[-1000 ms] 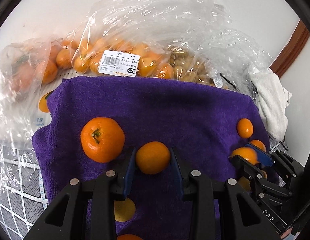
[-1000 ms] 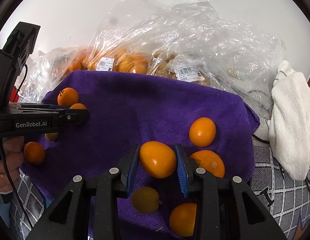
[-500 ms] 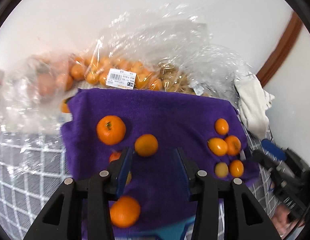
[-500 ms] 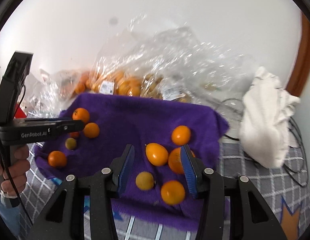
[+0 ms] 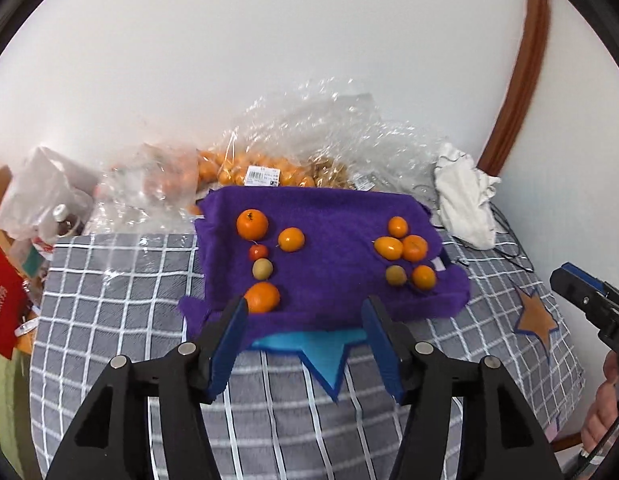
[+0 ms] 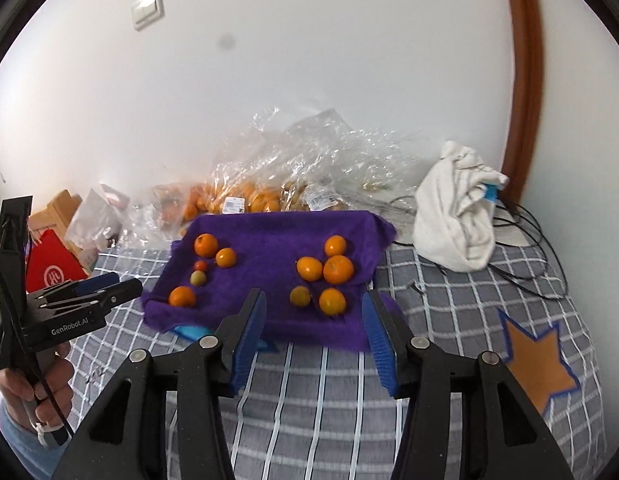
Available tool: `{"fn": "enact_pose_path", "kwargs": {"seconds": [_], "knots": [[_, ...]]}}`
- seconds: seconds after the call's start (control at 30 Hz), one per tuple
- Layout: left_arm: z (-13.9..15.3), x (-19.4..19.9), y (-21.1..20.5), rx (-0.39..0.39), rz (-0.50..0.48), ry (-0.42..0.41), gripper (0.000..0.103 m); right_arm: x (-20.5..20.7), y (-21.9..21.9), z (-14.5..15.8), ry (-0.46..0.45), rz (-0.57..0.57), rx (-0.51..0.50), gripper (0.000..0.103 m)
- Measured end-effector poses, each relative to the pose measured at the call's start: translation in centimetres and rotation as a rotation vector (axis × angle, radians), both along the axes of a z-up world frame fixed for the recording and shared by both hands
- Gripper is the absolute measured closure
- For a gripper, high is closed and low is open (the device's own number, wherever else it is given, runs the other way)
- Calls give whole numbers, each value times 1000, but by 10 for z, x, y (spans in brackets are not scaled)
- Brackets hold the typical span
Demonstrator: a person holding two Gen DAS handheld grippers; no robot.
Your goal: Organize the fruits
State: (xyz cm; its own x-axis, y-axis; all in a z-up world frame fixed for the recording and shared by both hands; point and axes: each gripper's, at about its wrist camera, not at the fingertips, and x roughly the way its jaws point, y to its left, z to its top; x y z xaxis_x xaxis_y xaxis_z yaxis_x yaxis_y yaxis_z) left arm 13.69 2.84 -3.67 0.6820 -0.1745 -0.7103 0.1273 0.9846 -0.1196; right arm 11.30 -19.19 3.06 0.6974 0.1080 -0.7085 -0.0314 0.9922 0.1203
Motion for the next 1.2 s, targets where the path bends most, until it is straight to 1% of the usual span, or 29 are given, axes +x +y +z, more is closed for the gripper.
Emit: {"fn": "enact_pose_path", "kwargs": {"seconds": [0.03,0.1,0.13,0.2,0.27,0.3,0.33,0.5,0.63,0.7,0.87,1.03,1.2], "knots": [[3,-8,0,-1,-5,-8,42,-9,0,2,0,-8,4,49],[11,-29,0,-5,-7,-35,38,-30,-1,7,-13,-24,6,36],[14,-39,-1,-2,-4,-50,37,-39,-1,9,-25,-31,1,32],[18,-53,-4,7,0,-71,29,-58,0,13,-58,-45,-4,18],[21,-68,-7,19,1,-92,24,-76,-1,16,-87,-61,1,11],[23,-74,-7,22,6,-101,22,-84,-1,18,-93,-67,3,6],[23,-80,-8,23,11,-106,21,-89,-1,18,-90,-73,2,4],[29,-109,-5,-4,30,-140,18,-117,-2,24,-94,-108,-39,3],[33,-122,-5,8,47,-167,17,-134,-2,28,-110,-114,-18,3],[34,-125,-5,5,47,-172,17,-139,-2,29,-116,-122,-29,3],[32,-128,-7,13,42,-164,17,-145,1,30,-119,-157,-78,3],[29,-131,-8,30,46,-162,17,-146,3,31,-123,-157,-71,3],[27,-133,-4,21,54,-155,17,-147,10,31,-124,-142,-79,3]]}}
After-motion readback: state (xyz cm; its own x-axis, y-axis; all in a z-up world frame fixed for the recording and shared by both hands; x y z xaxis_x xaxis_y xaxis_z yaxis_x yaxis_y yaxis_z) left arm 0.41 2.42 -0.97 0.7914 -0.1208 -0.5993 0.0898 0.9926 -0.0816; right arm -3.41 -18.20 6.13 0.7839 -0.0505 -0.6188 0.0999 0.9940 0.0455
